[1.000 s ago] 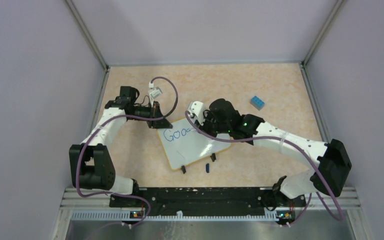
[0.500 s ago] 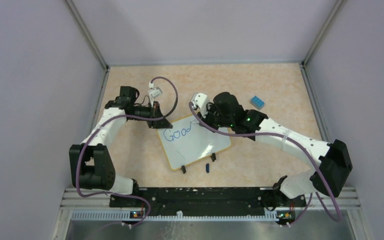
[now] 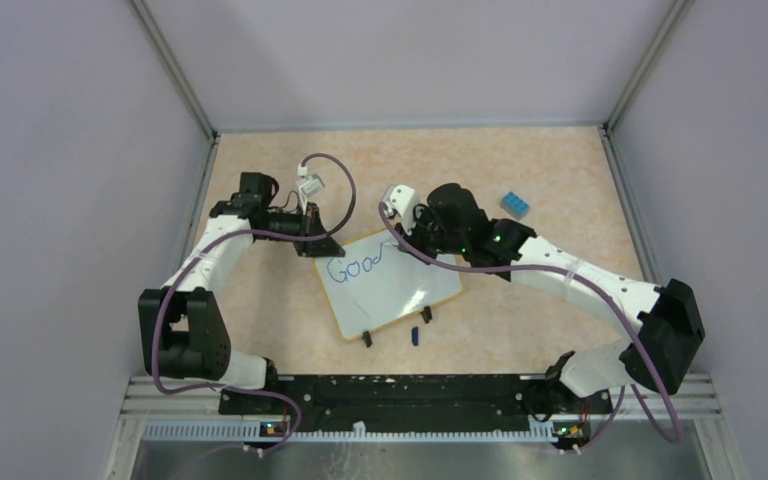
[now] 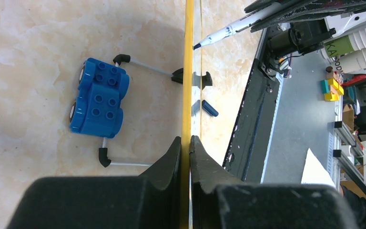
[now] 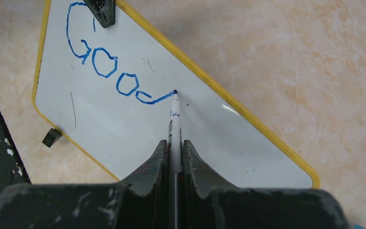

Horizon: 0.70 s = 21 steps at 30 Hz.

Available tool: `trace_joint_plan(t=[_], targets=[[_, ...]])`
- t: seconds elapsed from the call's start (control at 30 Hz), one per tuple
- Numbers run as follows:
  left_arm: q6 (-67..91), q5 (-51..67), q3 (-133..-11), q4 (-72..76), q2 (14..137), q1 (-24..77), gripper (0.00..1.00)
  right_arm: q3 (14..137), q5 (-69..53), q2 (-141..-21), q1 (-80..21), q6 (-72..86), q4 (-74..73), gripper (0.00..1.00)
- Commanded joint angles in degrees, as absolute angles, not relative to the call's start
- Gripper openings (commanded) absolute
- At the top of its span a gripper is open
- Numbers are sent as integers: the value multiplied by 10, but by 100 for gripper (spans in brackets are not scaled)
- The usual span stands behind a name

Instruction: Write a sentence on the whiteboard

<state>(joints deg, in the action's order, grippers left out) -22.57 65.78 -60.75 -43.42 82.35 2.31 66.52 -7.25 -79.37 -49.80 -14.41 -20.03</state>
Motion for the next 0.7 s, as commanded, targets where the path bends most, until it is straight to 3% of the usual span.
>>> trace_joint_plan(t=[0.0,0.67], targets=[[-234,632,-613,-429,823,21,0,678,-76,-797,-491,-144,-194,0],[-236,630,-612,-430,822,21,0,637,-97,-789,-506,-143,-204,0]])
